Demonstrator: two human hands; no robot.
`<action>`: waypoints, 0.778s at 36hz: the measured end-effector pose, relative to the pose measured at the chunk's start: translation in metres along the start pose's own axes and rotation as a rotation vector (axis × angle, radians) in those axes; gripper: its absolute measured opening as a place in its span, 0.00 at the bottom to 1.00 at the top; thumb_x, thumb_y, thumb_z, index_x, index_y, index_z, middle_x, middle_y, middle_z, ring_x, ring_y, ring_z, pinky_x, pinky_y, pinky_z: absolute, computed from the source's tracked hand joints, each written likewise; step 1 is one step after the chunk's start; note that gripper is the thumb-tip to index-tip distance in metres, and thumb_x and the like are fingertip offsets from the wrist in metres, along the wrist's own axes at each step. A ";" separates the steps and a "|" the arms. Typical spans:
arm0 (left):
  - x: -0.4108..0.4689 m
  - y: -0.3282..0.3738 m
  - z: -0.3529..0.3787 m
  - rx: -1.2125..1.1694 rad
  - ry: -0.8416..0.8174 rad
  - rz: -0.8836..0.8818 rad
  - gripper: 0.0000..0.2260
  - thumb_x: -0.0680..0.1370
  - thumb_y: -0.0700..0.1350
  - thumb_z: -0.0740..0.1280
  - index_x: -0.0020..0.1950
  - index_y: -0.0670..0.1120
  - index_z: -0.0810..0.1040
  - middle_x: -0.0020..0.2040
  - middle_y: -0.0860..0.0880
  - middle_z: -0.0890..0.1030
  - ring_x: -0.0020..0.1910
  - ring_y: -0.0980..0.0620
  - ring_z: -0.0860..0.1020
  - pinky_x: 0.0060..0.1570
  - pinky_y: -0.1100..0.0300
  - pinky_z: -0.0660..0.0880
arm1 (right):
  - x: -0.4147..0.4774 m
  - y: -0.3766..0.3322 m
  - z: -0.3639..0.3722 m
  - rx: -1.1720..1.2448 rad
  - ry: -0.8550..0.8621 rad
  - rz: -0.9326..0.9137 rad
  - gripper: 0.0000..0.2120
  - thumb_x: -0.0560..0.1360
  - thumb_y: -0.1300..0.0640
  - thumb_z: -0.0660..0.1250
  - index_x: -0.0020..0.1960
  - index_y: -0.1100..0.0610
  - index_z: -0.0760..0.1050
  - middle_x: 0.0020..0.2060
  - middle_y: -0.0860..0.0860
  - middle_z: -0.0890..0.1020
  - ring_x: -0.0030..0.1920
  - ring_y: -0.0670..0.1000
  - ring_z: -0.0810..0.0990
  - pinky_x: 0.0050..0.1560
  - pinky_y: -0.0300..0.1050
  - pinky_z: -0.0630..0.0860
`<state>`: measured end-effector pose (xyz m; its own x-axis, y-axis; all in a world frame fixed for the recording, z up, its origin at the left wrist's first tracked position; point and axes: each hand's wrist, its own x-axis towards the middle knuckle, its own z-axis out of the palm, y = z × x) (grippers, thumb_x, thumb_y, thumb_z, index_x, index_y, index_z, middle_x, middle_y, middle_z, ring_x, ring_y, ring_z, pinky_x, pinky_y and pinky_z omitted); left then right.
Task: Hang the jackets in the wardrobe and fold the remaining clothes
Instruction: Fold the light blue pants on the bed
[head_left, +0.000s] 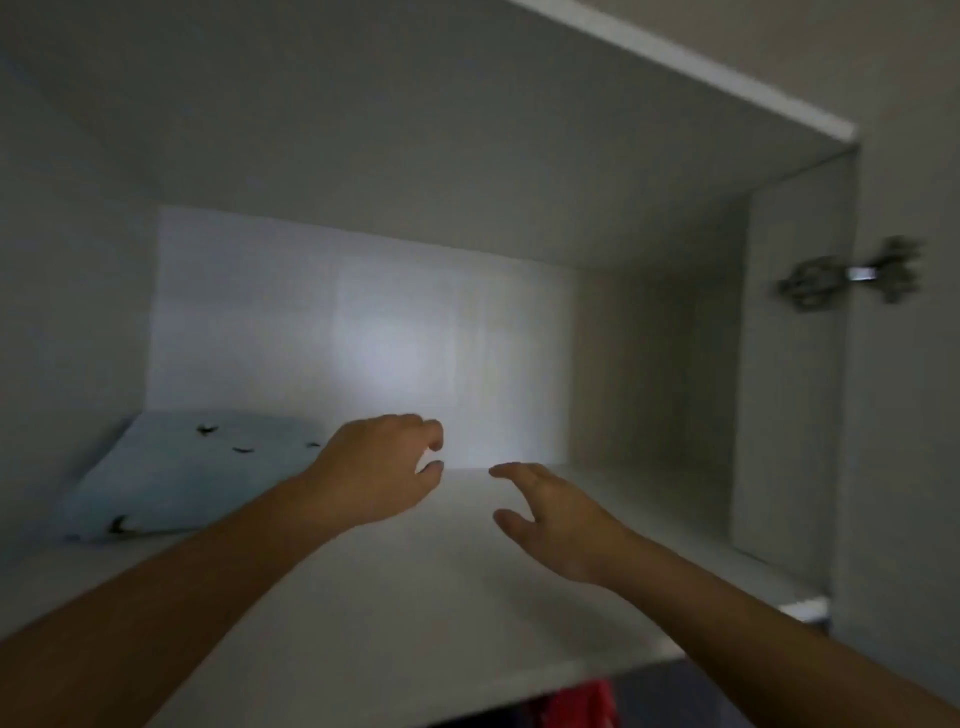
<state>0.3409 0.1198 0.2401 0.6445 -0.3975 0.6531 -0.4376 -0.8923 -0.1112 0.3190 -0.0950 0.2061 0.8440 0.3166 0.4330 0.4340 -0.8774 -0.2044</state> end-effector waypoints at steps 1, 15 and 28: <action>-0.004 0.026 -0.006 -0.067 0.021 0.016 0.14 0.79 0.55 0.59 0.61 0.53 0.73 0.59 0.56 0.77 0.55 0.53 0.76 0.53 0.58 0.73 | -0.027 0.009 -0.014 0.003 0.033 0.013 0.23 0.79 0.46 0.59 0.73 0.46 0.60 0.72 0.47 0.66 0.67 0.50 0.69 0.64 0.40 0.65; -0.158 0.449 -0.029 -1.320 0.005 0.320 0.05 0.74 0.48 0.65 0.45 0.55 0.79 0.44 0.63 0.82 0.45 0.65 0.80 0.45 0.74 0.71 | -0.486 0.055 -0.169 0.234 0.497 0.541 0.14 0.79 0.59 0.62 0.59 0.43 0.71 0.56 0.41 0.79 0.53 0.41 0.79 0.53 0.35 0.76; -0.316 0.792 -0.118 -1.777 -0.507 0.756 0.07 0.79 0.44 0.63 0.48 0.57 0.78 0.45 0.62 0.82 0.48 0.62 0.80 0.44 0.73 0.75 | -0.847 0.001 -0.227 0.042 1.005 1.163 0.14 0.77 0.63 0.62 0.55 0.44 0.72 0.50 0.46 0.82 0.48 0.46 0.82 0.49 0.43 0.78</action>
<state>-0.2836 -0.4361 0.0337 0.0110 -0.8208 0.5711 -0.4687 0.5002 0.7281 -0.4673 -0.4460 0.0386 0.1647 -0.8958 0.4127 -0.2708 -0.4434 -0.8544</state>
